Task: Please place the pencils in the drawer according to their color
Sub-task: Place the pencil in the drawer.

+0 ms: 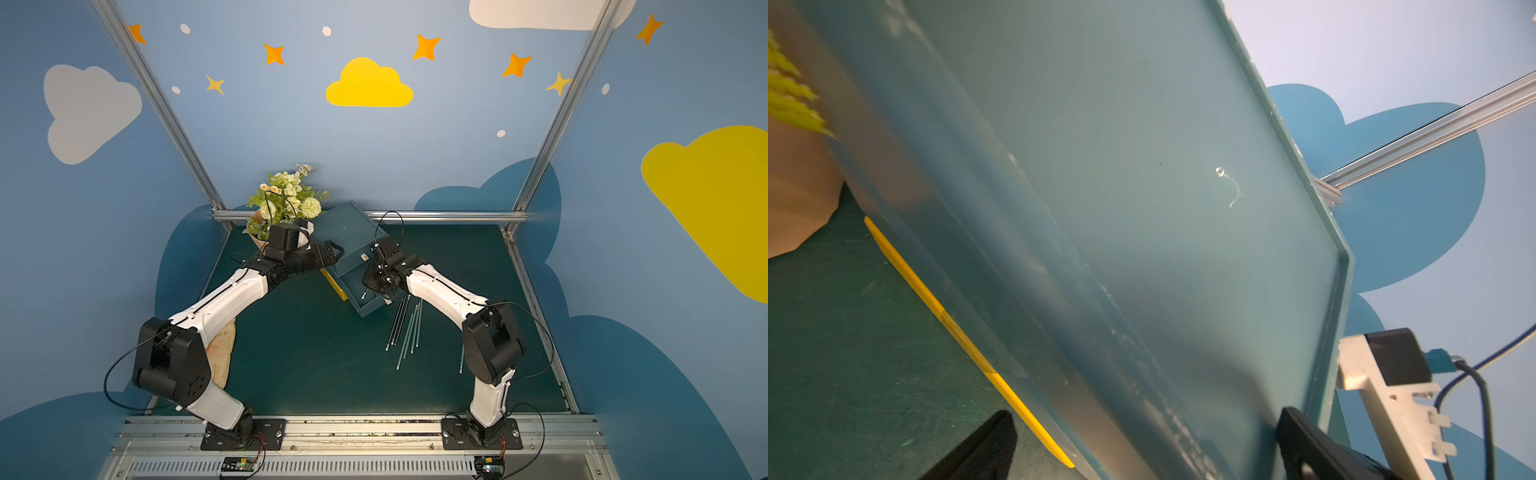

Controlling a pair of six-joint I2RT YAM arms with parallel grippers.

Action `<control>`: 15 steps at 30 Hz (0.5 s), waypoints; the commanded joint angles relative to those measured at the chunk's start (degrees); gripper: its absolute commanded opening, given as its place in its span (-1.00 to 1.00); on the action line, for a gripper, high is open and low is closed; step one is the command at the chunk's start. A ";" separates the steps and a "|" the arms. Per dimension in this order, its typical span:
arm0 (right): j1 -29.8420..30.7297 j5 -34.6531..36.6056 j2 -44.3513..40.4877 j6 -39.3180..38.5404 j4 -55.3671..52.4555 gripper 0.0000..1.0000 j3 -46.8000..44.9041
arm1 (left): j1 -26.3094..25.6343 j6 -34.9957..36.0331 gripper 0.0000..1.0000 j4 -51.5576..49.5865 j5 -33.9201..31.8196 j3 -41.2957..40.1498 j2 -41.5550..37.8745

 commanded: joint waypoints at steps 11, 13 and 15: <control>0.56 3.47 -13.52 -4.33 -4.43 -0.19 -2.89 | -0.23 0.49 1.00 -2.87 -0.78 -0.95 1.07; 0.52 5.24 -16.35 -4.41 -4.89 -0.18 -6.17 | -0.20 0.00 1.00 -1.94 -0.70 -1.72 0.58; 0.47 6.56 -18.85 -4.50 -5.90 -0.19 -9.31 | -0.19 -0.14 1.00 -1.51 -0.45 -2.05 0.52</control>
